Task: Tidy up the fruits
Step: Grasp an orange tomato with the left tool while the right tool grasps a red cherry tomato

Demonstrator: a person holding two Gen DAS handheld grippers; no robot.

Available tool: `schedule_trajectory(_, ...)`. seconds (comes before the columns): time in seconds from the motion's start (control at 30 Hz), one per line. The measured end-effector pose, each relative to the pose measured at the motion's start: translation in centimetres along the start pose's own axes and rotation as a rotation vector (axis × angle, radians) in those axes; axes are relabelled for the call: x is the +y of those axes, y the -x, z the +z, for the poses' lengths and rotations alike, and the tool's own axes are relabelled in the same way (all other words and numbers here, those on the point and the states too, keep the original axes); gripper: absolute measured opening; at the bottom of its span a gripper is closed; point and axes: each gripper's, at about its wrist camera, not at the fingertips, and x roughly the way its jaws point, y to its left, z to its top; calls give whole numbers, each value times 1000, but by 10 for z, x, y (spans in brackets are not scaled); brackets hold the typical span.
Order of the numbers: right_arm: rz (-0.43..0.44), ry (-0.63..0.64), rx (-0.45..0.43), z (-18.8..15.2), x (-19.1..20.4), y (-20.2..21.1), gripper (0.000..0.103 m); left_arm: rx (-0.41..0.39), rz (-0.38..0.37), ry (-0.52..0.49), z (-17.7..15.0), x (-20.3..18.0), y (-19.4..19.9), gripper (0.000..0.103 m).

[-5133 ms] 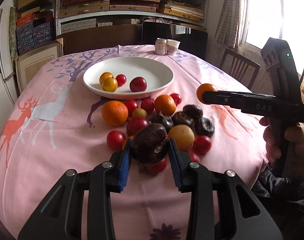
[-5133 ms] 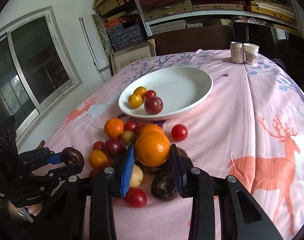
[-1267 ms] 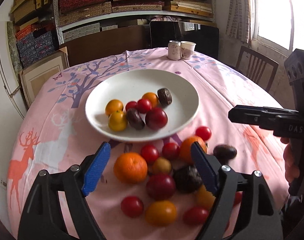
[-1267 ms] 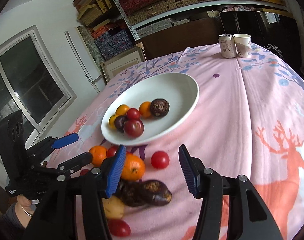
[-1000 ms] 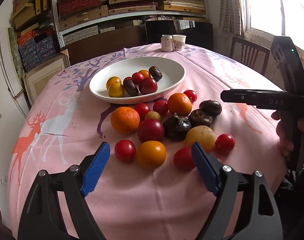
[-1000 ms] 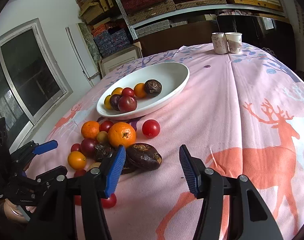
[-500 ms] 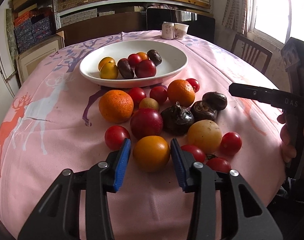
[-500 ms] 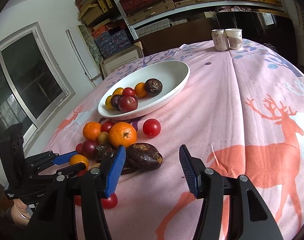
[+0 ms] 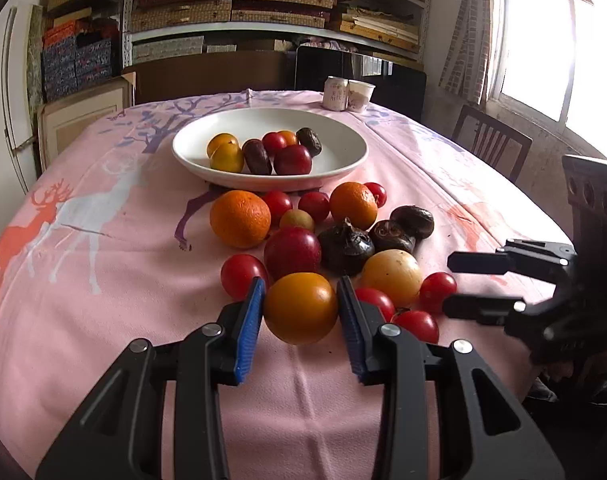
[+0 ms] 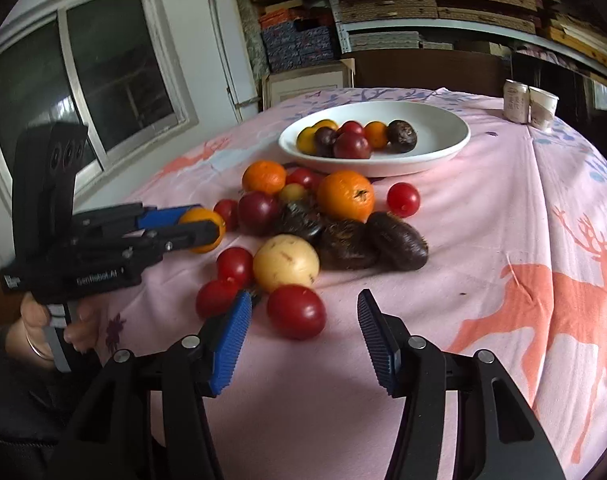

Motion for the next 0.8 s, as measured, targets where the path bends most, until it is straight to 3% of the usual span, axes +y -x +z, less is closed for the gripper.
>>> schedule_trajectory(0.17,-43,27,2,1,11,-4,33,-1,6,9,-1,2,0,36)
schedule_trajectory(0.5,42,-96,-18,9,-7,15,32,-15,-6,36,5,7,3,36)
schedule_trajectory(0.8,78,-238,-118,92,-64,24,32,-70,-5,-13,82,3,-3,36)
